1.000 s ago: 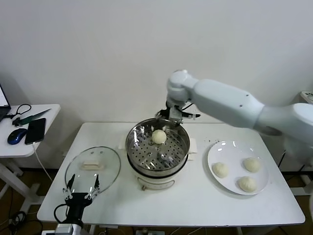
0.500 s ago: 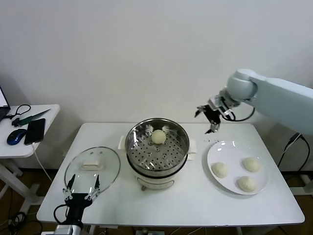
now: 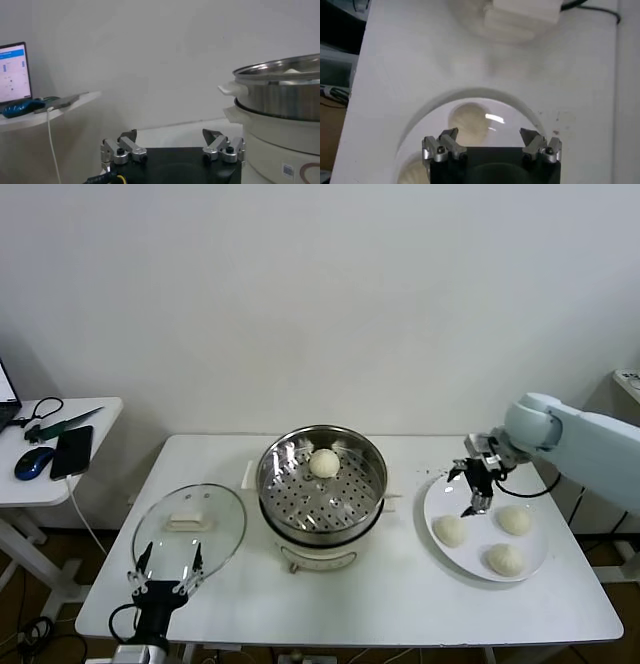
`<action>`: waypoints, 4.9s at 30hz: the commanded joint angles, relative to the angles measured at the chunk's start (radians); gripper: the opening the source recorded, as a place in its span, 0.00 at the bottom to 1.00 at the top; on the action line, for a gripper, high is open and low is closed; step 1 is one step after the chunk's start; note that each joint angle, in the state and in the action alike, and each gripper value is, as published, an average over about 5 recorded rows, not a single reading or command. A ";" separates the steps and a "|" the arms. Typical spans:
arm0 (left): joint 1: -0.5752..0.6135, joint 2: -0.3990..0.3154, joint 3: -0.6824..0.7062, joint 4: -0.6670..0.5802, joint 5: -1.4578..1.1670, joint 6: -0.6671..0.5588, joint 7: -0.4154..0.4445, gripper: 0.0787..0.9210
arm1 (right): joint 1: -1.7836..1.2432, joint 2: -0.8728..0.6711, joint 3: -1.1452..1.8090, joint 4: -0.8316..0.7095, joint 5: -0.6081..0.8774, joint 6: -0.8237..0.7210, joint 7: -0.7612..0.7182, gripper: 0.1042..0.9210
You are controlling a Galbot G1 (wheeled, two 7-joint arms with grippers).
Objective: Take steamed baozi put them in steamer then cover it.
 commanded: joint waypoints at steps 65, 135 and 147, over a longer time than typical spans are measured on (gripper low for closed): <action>0.014 -0.005 0.059 0.016 0.056 -0.014 -0.001 0.88 | 0.708 0.430 -0.420 0.016 0.678 -0.120 0.118 0.72; -0.056 0.007 0.065 0.072 0.120 0.008 -0.007 0.88 | 0.622 0.215 -0.435 0.203 0.480 -0.080 0.094 0.88; -0.051 0.002 0.061 0.053 0.126 0.018 -0.007 0.88 | 0.396 -0.153 -0.356 0.288 0.155 -0.053 0.059 0.88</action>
